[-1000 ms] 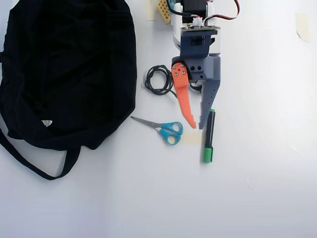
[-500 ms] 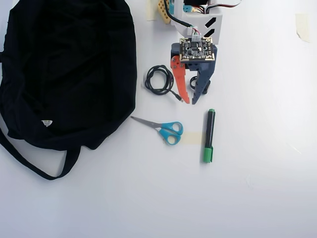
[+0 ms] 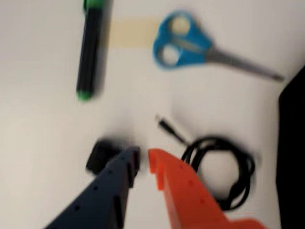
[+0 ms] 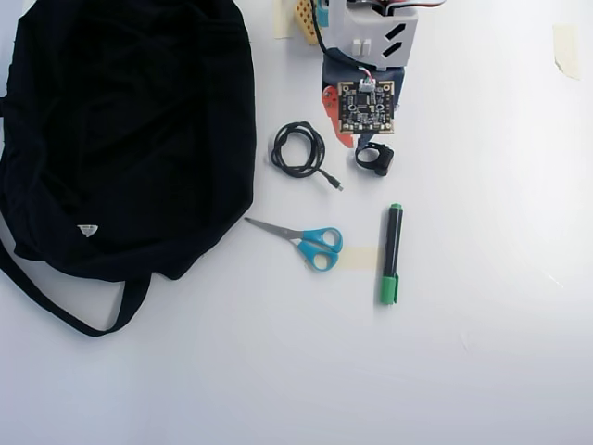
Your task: Put the cable into the black bag
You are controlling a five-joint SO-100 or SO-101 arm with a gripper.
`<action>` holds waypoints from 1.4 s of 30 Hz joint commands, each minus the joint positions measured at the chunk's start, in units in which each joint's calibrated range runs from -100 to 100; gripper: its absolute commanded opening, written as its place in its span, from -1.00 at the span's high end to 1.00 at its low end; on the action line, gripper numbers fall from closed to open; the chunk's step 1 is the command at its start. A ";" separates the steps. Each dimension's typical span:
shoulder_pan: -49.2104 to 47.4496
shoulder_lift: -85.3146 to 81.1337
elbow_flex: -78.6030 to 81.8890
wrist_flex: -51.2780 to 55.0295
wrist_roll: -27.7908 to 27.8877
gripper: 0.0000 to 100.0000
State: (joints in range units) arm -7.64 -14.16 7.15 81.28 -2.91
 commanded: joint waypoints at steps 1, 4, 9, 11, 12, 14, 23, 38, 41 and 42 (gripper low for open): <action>-0.59 -2.53 -2.75 5.11 0.34 0.96; -0.59 -2.53 -2.75 6.58 0.34 0.96; -0.66 -2.44 -1.94 6.66 2.64 0.96; -1.11 -2.44 -1.85 6.66 4.58 0.95; -1.03 -2.36 -1.85 6.66 5.11 0.95; -0.74 -2.03 -1.76 6.92 5.42 0.95; -0.59 -1.36 -1.76 14.24 11.30 0.95; 2.33 -2.28 7.85 14.59 14.18 0.61; 3.15 -1.53 8.12 14.50 14.18 0.58; 3.38 -1.36 8.12 14.41 14.18 0.58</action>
State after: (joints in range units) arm -4.92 -14.16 15.57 95.79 11.01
